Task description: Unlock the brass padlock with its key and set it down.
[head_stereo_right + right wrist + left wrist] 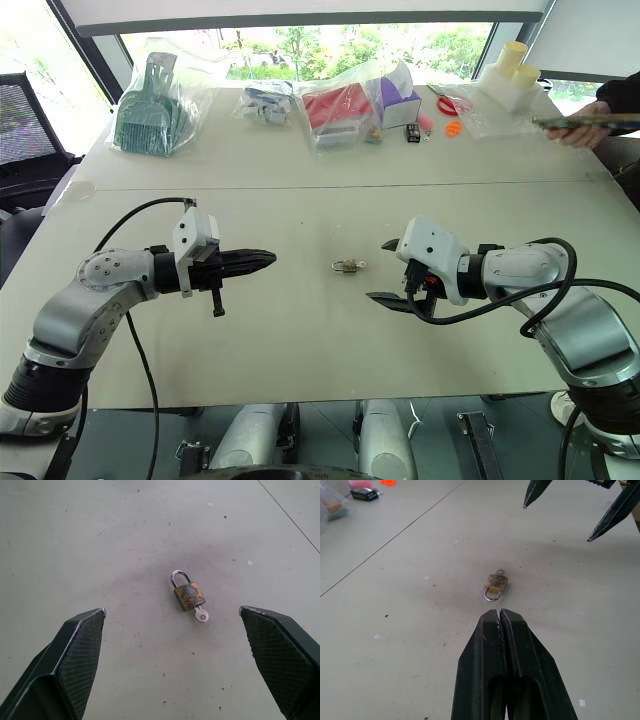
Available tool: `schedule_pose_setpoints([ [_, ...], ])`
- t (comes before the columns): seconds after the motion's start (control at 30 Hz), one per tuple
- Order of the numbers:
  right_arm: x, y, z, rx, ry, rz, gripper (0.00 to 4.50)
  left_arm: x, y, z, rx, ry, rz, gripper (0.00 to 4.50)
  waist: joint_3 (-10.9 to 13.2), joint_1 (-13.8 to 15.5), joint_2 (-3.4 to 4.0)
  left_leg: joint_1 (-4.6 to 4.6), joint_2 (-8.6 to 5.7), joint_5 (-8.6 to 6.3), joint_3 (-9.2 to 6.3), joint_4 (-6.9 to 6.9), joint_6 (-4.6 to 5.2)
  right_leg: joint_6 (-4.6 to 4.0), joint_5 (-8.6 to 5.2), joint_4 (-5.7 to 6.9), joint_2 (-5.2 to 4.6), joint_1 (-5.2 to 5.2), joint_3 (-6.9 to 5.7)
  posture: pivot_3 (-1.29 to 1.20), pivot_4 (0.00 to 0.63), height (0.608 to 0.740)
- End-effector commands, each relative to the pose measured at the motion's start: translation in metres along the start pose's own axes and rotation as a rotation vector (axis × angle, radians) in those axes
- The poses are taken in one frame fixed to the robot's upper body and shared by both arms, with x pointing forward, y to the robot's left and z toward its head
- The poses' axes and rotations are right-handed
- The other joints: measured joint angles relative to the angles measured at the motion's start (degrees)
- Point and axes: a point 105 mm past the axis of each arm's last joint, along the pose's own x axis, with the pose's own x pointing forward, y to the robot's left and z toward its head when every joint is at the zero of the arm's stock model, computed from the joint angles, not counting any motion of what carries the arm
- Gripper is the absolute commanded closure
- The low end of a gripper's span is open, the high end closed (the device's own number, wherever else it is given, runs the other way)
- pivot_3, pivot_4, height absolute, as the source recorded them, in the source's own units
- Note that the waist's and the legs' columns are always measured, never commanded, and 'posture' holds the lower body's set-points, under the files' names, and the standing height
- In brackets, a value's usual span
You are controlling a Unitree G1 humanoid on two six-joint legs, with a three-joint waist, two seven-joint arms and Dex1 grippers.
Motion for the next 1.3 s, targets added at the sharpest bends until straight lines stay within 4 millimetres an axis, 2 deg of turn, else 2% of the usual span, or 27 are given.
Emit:
schedule_pose_setpoints([
  [0.03,-0.008,-0.006,0.008,-0.033,-0.015,-0.033,0.06,-0.002,-0.001,0.009,0.030,-0.017,-0.009,4.50,0.0,0.0,0.00,0.00,0.00,0.00,0.00,0.00,0.00,0.00,0.00,0.00,0.00,0.00,0.00,0.00,0.150,0.740],
  [0.47,-0.007,-0.008,0.009,-0.040,-0.018,-0.035,0.06,0.000,0.004,0.013,0.051,-0.031,-0.005,4.50,0.0,0.0,0.00,0.00,0.00,0.00,0.00,0.00,0.00,0.00,0.00,0.00,0.00,0.00,0.00,0.00,0.150,0.740],
  [0.83,-0.008,-0.010,0.010,-0.049,-0.013,-0.042,0.06,0.009,0.024,0.016,0.104,-0.001,-0.063,4.50,0.0,0.1,0.00,0.00,-0.02,0.01,0.01,0.01,-0.01,0.01,0.01,0.01,0.00,0.00,0.00,0.00,0.150,0.740],
  [1.0,-0.007,-0.011,0.010,-0.057,-0.011,-0.046,0.06,0.027,0.036,0.031,0.130,-0.034,-0.140,4.50,0.0,0.1,0.00,0.00,-0.05,0.01,0.03,0.02,-0.01,0.02,0.01,0.01,0.00,0.01,-0.01,0.00,0.150,0.740],
  [1.13,-0.006,-0.010,0.010,-0.059,-0.013,-0.049,0.06,0.054,0.035,0.042,0.118,-0.072,-0.228,4.50,0.0,0.1,-0.01,-0.01,-0.08,0.01,0.04,0.03,0.00,0.05,0.02,0.01,0.01,0.03,-0.01,0.00,0.150,0.740],
  [1.3,-0.006,-0.008,0.009,-0.052,-0.013,-0.060,0.06,0.086,0.029,0.020,0.134,-0.004,-0.294,4.50,0.0,0.0,-0.02,0.01,-0.10,0.01,0.04,0.03,0.00,0.06,0.03,0.02,0.01,0.03,-0.01,0.00,0.150,0.740],
])
